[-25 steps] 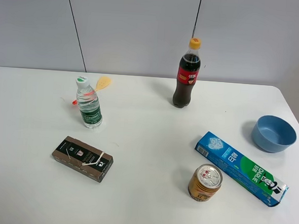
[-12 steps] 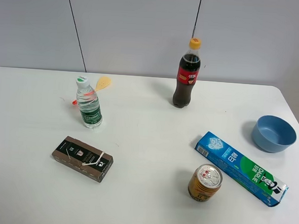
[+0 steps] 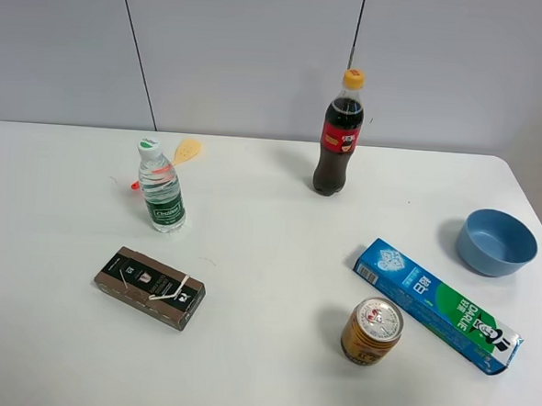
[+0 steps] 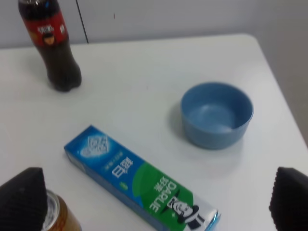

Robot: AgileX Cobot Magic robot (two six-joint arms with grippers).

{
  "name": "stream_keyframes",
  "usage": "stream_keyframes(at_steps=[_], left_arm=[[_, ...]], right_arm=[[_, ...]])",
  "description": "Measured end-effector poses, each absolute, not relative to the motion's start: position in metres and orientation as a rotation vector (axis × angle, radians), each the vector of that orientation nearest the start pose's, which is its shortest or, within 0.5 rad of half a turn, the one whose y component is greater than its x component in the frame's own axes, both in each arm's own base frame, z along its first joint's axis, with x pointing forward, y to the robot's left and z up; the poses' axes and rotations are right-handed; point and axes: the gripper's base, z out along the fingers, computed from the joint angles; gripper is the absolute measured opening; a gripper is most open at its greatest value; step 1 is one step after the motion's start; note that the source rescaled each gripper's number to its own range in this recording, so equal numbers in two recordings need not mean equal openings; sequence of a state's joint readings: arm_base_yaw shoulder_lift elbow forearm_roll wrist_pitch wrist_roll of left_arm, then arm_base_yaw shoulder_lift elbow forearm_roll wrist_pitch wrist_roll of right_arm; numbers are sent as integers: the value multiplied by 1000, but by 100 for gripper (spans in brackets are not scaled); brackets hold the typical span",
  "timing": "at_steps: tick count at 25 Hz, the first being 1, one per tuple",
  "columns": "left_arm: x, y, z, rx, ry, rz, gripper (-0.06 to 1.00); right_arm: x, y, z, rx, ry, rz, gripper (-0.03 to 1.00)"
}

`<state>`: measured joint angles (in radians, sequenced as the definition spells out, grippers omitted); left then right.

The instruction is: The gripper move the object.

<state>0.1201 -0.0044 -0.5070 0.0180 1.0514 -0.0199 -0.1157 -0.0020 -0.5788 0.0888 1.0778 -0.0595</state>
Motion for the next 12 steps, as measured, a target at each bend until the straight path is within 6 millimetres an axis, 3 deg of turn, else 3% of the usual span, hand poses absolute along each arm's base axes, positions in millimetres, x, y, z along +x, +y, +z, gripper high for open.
stream_keyframes(at_steps=[4, 12], left_arm=[[-6, 1, 280, -142, 2019, 85, 100], [-6, 1, 280, -142, 2019, 85, 100]], right_arm=[[-11, 8, 284, 50, 2043, -13, 87], [-7, 4, 279, 101, 2049, -40, 87]])
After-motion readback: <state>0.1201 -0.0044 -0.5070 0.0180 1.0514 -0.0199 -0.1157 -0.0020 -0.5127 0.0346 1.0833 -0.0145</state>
